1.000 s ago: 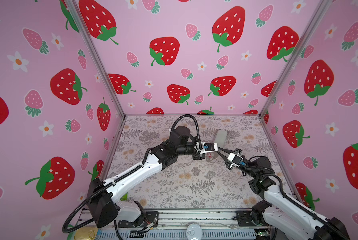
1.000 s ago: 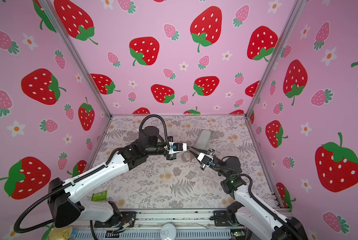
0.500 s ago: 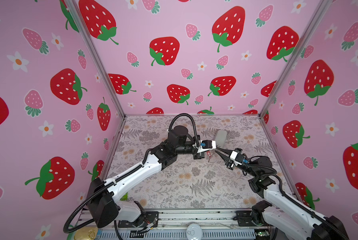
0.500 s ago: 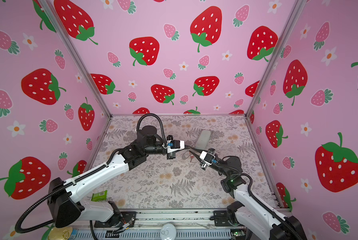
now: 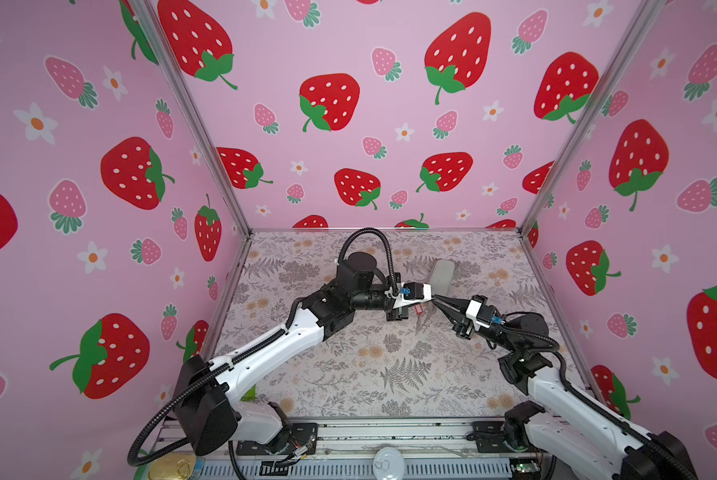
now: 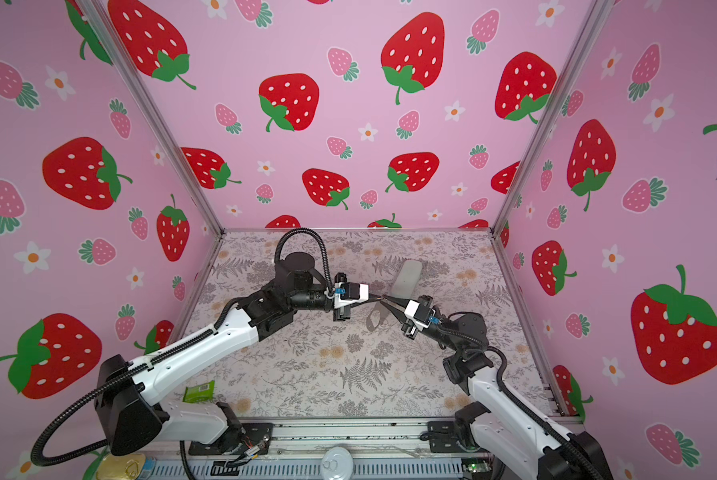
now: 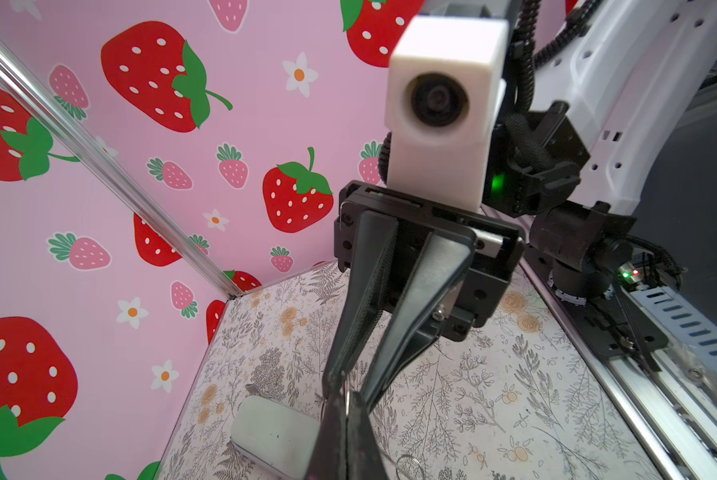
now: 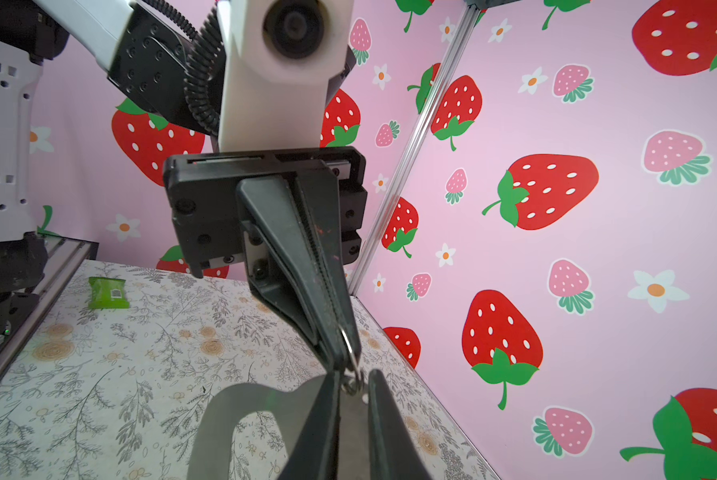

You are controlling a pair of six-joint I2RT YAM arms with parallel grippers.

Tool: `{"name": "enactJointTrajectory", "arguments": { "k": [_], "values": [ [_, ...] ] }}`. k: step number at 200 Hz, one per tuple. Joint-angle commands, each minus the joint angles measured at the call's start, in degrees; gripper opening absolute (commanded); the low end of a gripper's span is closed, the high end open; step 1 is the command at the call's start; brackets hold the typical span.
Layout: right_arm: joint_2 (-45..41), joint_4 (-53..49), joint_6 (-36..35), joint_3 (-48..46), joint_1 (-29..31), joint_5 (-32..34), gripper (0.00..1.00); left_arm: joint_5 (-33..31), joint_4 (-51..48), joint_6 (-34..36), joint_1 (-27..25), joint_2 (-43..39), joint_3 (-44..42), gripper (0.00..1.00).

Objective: Put the keys on the keyring

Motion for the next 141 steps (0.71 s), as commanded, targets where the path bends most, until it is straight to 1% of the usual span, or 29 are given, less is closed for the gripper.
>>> {"name": "enactJointTrajectory", "arguments": {
  "k": [1, 15, 18, 24, 65, 79, 104, 109, 115, 127, 132, 134, 141],
  "values": [
    [0.2, 1.1, 1.3, 2.2, -0.1, -2.7, 0.15, 1.8, 1.2, 1.0, 0.0, -1.3, -0.1, 0.00],
    [0.2, 1.0, 1.3, 2.1, -0.1, -2.8, 0.14, 1.9, 1.3, 1.0, 0.0, -1.4, 0.0, 0.00],
    [1.7, 1.0, 1.3, 2.1, -0.1, -2.8, 0.14, 1.9, 1.2, 1.0, 0.0, -1.4, 0.0, 0.00],
    [2.0, 0.9, 1.3, 2.2, -0.1, -2.7, 0.14, 1.9, 1.2, 1.1, 0.0, -1.5, 0.0, 0.00],
    [2.0, 0.4, 0.4, 2.9, -0.1, -2.4, 0.02, 2.2, 0.2, 1.1, 0.0, -1.0, 0.5, 0.00],
    [1.7, -0.5, -0.3, 3.0, -0.1, -1.5, 0.00, 2.1, -0.6, 1.5, 0.0, -0.8, 0.7, 0.00],
    [1.0, -2.6, -2.5, 3.3, -0.2, 0.0, 0.00, 0.4, -2.4, 2.5, 0.0, -0.6, 1.0, 0.00],
    [1.0, -3.4, -3.3, 3.6, -0.2, 0.2, 0.00, 0.0, -2.7, 2.8, 0.0, -0.6, 1.0, 0.04],
    [1.0, -4.4, -4.1, 3.8, -0.2, 0.6, 0.00, -0.7, -3.1, 3.1, -0.1, -0.6, 1.2, 0.15],
    [1.0, -7.1, -6.2, 4.3, -0.2, 1.5, 0.00, -2.3, -4.8, 4.5, 0.0, -0.7, 1.8, 0.30],
    [1.1, -8.5, -7.5, 4.6, -0.2, 2.0, 0.00, -3.5, -5.2, 4.8, 0.0, -0.8, 2.0, 0.34],
    [-0.3, -9.1, -8.1, 4.7, -0.2, 2.2, 0.00, -4.2, -5.3, 5.1, 0.0, -0.8, 2.0, 0.35],
    [-0.9, -11.8, -10.0, 5.3, -0.2, 3.2, 0.00, -6.0, -6.0, 5.9, 0.0, -1.1, 2.2, 0.37]
  ]
}}
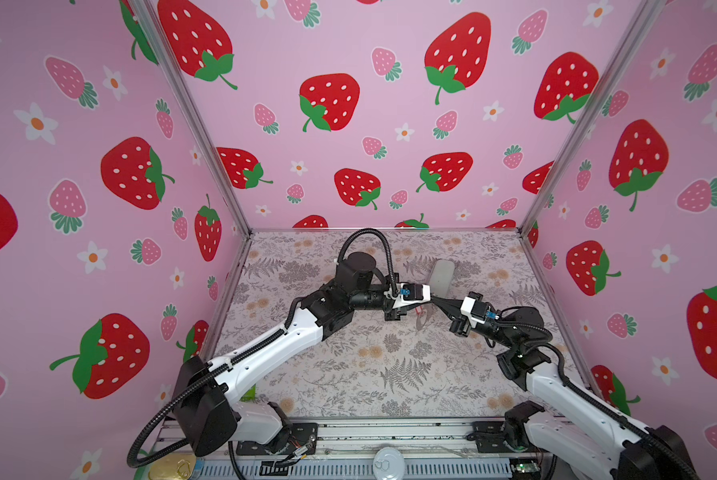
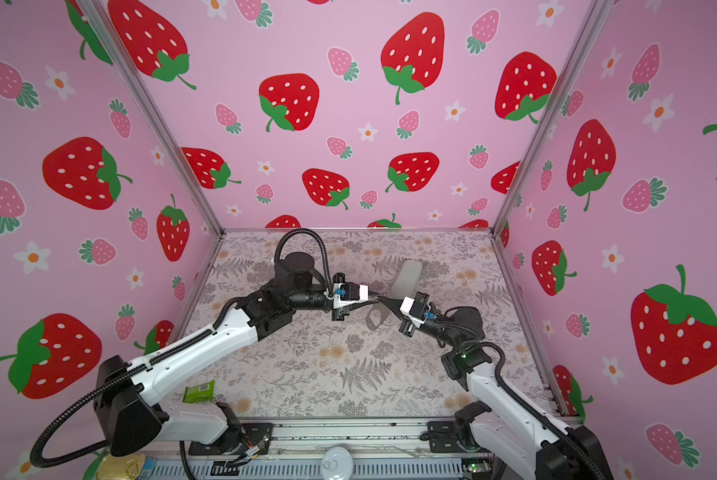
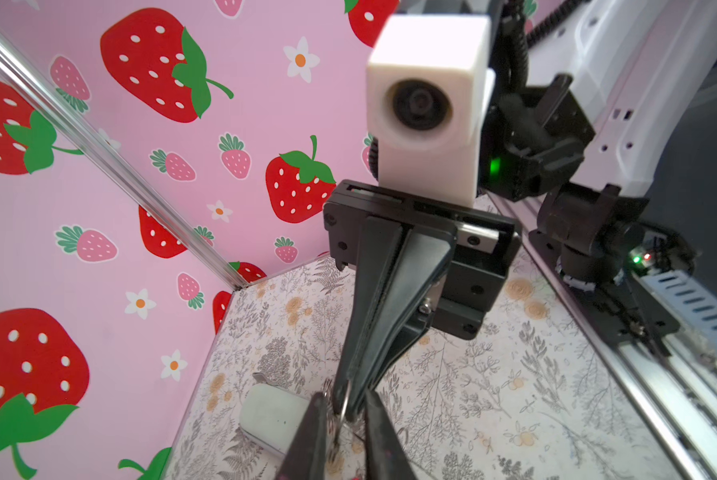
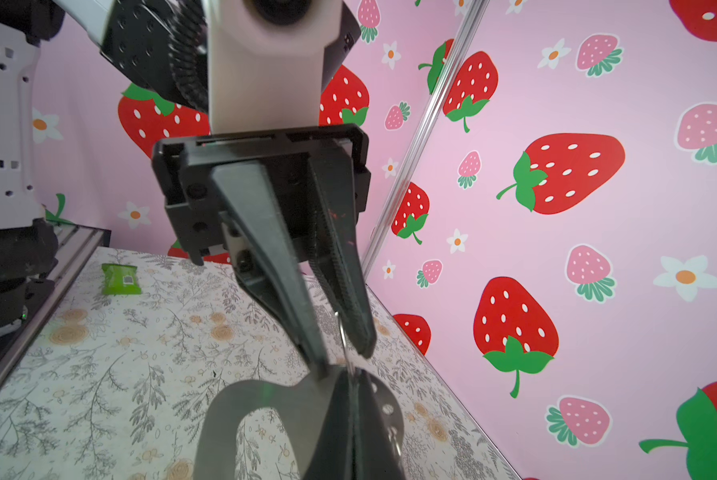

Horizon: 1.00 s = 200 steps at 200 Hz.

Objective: Put the keys on the keyring

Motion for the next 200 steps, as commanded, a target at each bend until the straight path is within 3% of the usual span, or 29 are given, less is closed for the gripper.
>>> {"name": "enactJointTrajectory", "arguments": {
  "k": [1, 32, 85, 200],
  "values": [
    [-2.5, -6.6, -6.9, 3.0, 0.1, 3.0, 0.00, -4.4, -3.5, 3.3, -0.3, -0.9, 2.3, 0.38],
    [-2.8, -15.1, -14.9, 5.0, 0.1, 7.0, 0.00, -10.8, -9.3, 8.1, -0.4, -1.4, 4.8, 0.39],
    [-2.0, -21.3, -23.1, 6.8, 0.3, 10.7, 0.00, -19.8, -13.2, 12.2, -2.4, 1.2, 8.9, 0.37],
    [-2.5, -22.9, -26.6, 7.3, 0.4, 11.3, 0.00, -20.6, -16.1, 11.7, -3.3, 8.1, 15.0, 0.28]
  ]
}}
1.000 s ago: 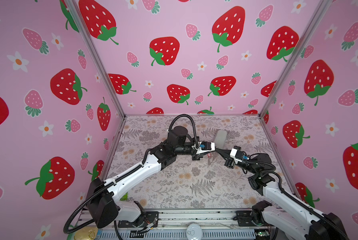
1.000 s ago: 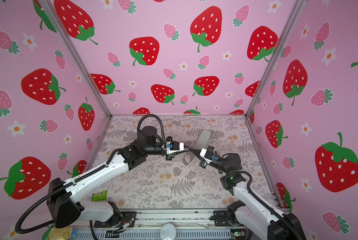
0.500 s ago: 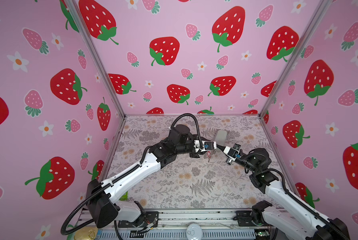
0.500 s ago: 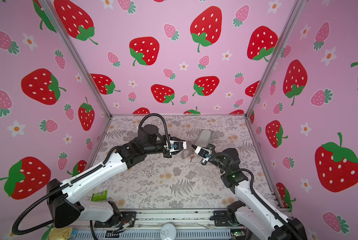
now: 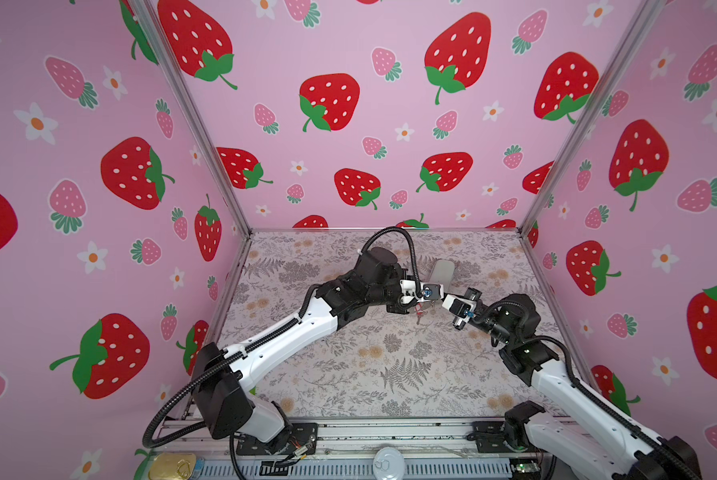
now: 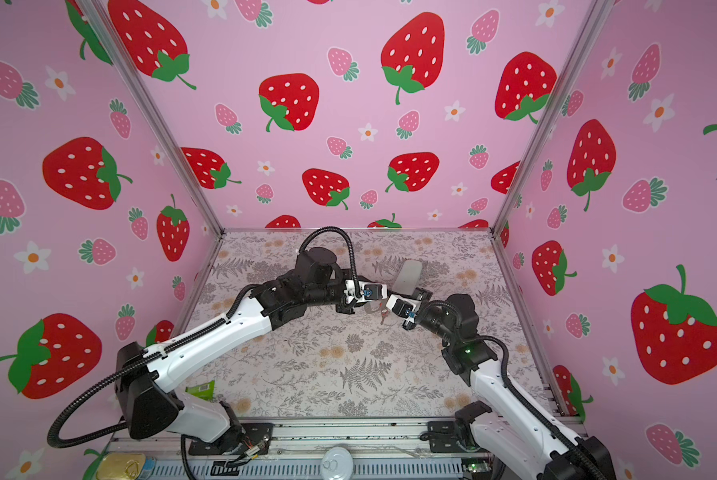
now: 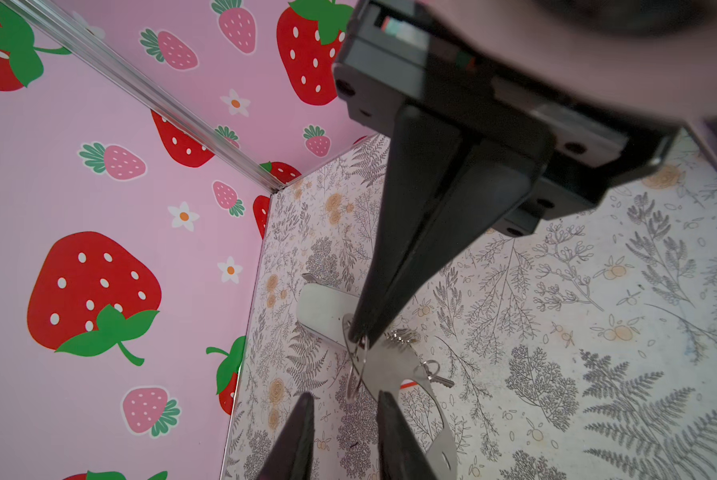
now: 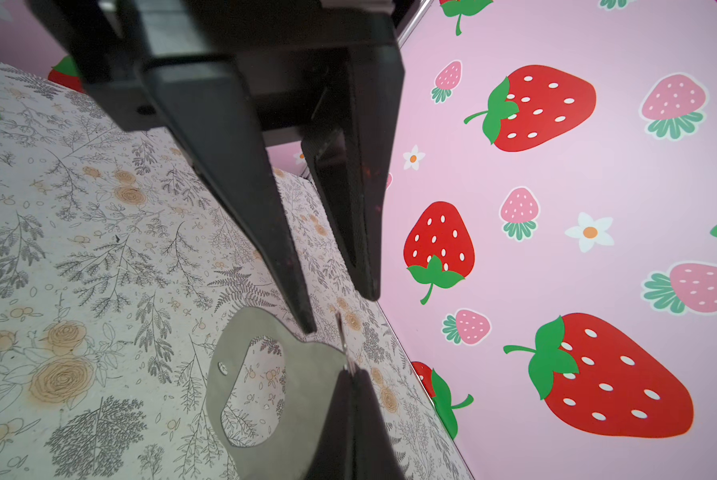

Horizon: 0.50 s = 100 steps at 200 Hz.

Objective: Put the keys on the keyring

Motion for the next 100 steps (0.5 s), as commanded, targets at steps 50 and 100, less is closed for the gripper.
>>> {"name": "enactJointTrajectory", "arguments": {
  "k": [50, 100],
  "values": [
    [-1.1, 0.7, -1.2, 1.6, 0.3, -0.5, 0.00, 1.1, -2.5, -0.5, -0.1, 1.8, 4.9, 0.15],
    [-1.3, 2.0, 0.3, 2.0, 0.3, -0.2, 0.00, 2.9, -3.1, -0.5, -0.1, 2.2, 5.5, 0.07]
  ]
}}
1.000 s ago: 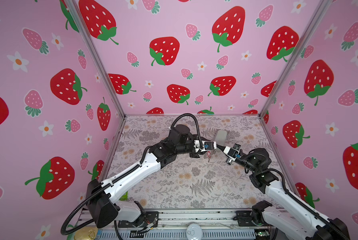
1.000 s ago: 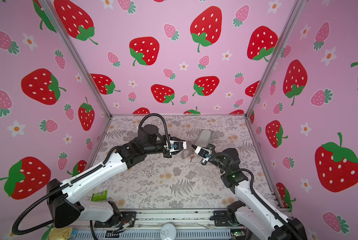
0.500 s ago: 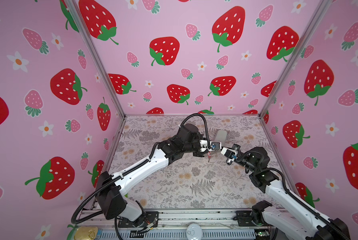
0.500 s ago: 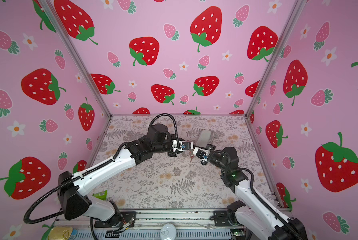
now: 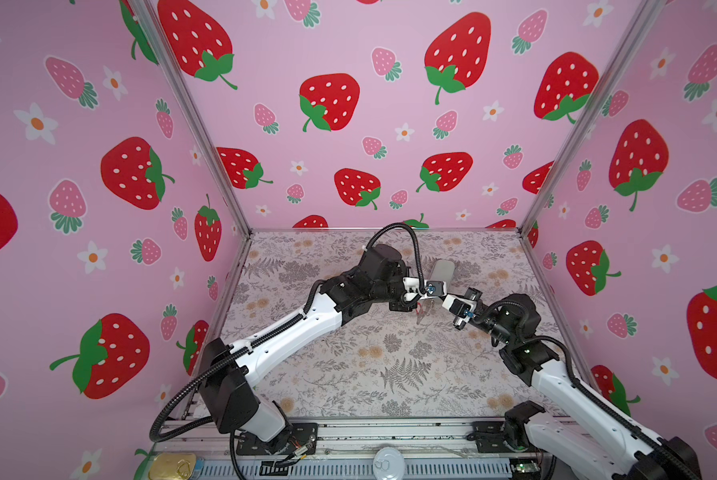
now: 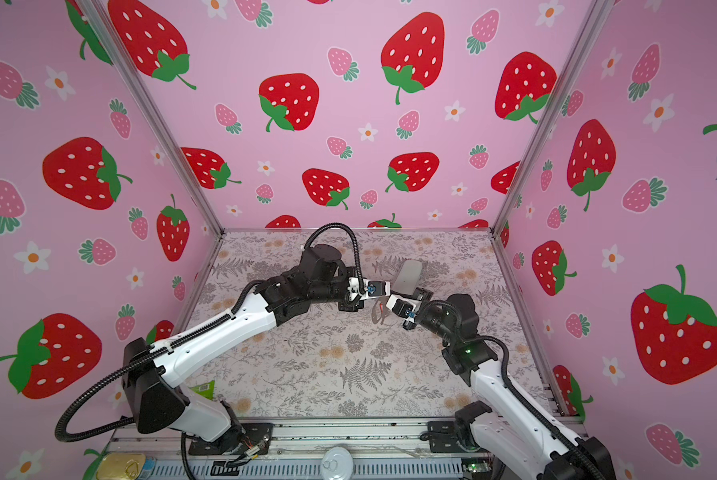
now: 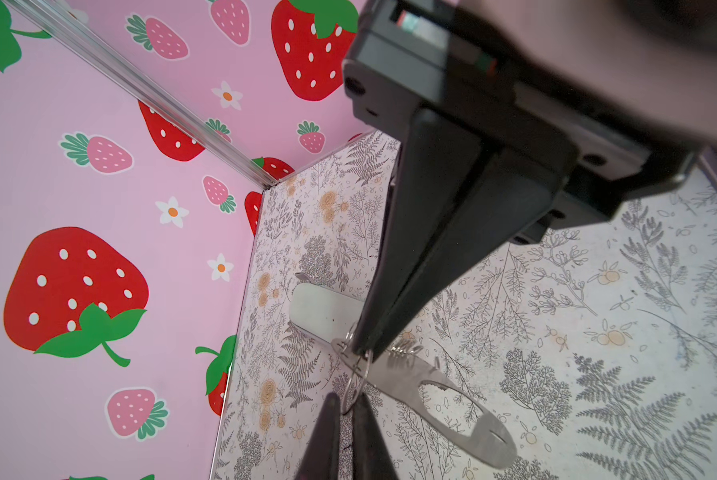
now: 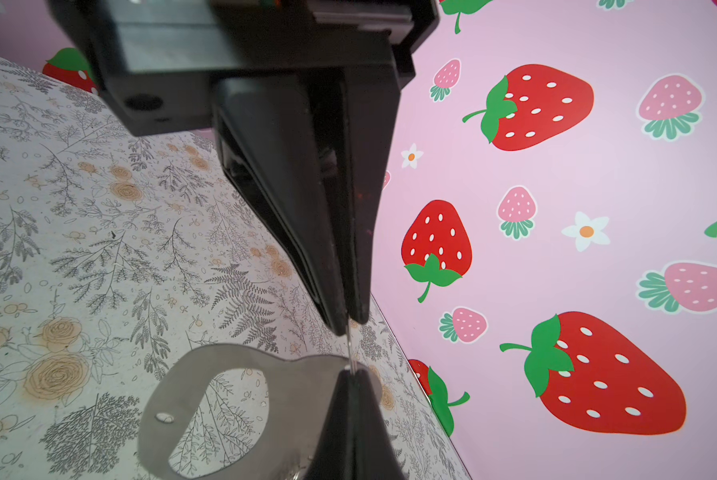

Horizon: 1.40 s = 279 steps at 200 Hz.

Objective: Put the keys on the keyring

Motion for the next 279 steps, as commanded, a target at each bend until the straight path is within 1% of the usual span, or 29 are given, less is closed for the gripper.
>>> {"name": "enactJointTrajectory", "arguments": {
  "k": [1, 3, 5, 10, 33, 53, 72, 117, 166, 190, 225, 279],
  "values": [
    [-1.2, 2.0, 0.6, 2.0, 0.3, -0.6, 0.00, 2.2, -0.7, 0.6, -0.1, 0.6, 3.0, 0.07],
    [-1.2, 2.1, 0.7, 2.1, 0.3, -0.6, 0.00, 2.2, -0.7, 0.5, -0.1, 0.7, 3.1, 0.07],
    [-1.2, 2.1, 0.7, 2.1, 0.3, -0.7, 0.00, 2.2, -0.7, 0.5, -0.1, 0.7, 3.1, 0.03],
    [-1.2, 2.1, 0.9, 2.1, 0.3, -0.7, 0.00, 2.5, -0.6, 0.5, -0.1, 0.7, 3.1, 0.00],
    [-1.6, 3.7, 2.2, 1.6, 0.3, -0.7, 0.00, 3.3, 0.2, -0.1, -0.2, 0.6, 3.0, 0.00],
    [-1.9, 4.8, 3.2, 0.8, 0.2, -0.9, 0.01, 4.6, 3.3, -1.1, 0.0, -0.4, 1.5, 0.00],
    [-1.9, 6.4, 4.8, -0.4, 0.1, -2.0, 0.06, 7.6, 6.9, -2.9, 0.9, -1.5, -0.3, 0.00],
    [-1.9, 12.6, 10.5, -3.3, -1.0, -3.2, 0.22, 14.0, 11.5, -4.3, 2.2, -3.8, -3.8, 0.00],
    [-1.9, 17.8, 16.0, -4.5, -2.4, -5.3, 0.27, 17.2, 16.9, -7.7, 3.5, -5.4, -6.7, 0.00],
    [-1.9, 20.5, 18.3, -5.2, -2.5, -6.4, 0.27, 18.4, 20.3, -9.7, 4.1, -6.1, -8.3, 0.00],
    [-1.7, 23.0, 20.6, -5.5, -2.4, -7.5, 0.21, 20.6, 25.0, -13.2, 4.9, -6.8, -10.1, 0.00],
    [-1.2, 25.0, 22.4, -4.9, -2.4, -8.8, 0.16, 23.4, 26.5, -14.4, 5.1, -6.6, -11.0, 0.00]
  ]
}}
